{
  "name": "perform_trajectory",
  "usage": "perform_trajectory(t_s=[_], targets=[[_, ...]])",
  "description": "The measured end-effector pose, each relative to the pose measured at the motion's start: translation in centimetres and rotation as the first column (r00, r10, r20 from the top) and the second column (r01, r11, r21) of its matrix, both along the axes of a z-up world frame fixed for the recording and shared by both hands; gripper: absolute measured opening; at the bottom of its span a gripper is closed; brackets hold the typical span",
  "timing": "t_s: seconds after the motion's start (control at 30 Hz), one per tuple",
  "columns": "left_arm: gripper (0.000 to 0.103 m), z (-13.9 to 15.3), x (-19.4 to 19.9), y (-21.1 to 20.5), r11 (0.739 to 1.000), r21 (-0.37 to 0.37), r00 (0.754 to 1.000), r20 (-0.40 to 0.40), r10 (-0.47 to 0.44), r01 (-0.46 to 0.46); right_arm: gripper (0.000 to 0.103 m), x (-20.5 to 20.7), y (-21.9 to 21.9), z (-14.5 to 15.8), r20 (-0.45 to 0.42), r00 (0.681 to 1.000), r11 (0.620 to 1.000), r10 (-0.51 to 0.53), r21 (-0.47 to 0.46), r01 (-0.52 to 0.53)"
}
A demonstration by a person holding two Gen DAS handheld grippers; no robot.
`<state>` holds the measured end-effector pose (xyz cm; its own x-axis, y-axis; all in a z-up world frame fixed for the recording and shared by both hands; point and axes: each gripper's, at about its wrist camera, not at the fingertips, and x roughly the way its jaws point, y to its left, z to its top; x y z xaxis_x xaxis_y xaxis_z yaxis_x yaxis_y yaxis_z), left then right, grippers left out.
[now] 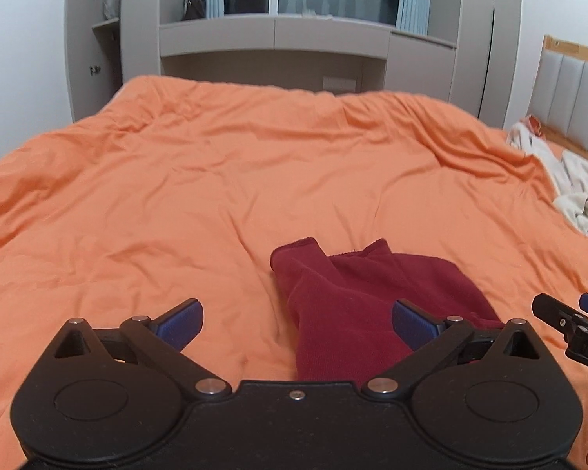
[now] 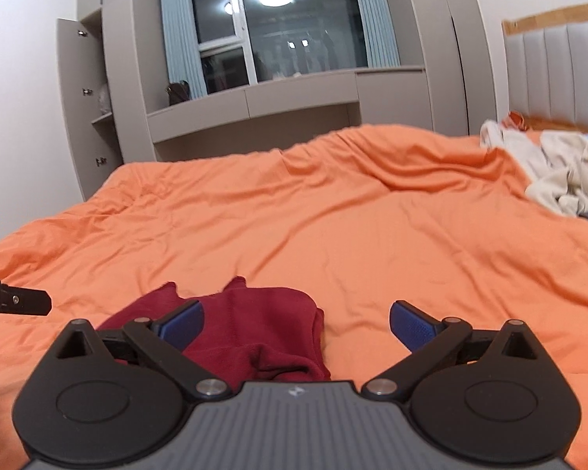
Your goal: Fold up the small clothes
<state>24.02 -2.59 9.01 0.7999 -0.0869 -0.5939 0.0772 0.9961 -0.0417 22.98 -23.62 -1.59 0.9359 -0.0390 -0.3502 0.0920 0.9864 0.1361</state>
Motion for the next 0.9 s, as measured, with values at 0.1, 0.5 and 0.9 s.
perform_trajectory(t_s=[0.1,0.5,0.9], targets=[[0.102,0.6,-2.6,0.4,1.000,-0.005,0.999,0.035,0.010,-0.010,0.103,-2.6,0.5,0.7,0.029,1.000,1.000,0.006,-0.004,-0.006],[0.102,0.5,-13.7,2.2,0.999,-0.018,0.993,0.105,0.046,-0.044,0.103,-14.8,2.4,1.6,0.112,0.993,0.999,-0.035,-0.019,0.038],[0.102,-3.2,-18.6,3.8,0.996,-0.021,0.994,0.060,0.089,-0.088,0.103,-20.2,4.4,-0.3,0.126,0.991,0.997,-0.041,-0.060,0.049]])
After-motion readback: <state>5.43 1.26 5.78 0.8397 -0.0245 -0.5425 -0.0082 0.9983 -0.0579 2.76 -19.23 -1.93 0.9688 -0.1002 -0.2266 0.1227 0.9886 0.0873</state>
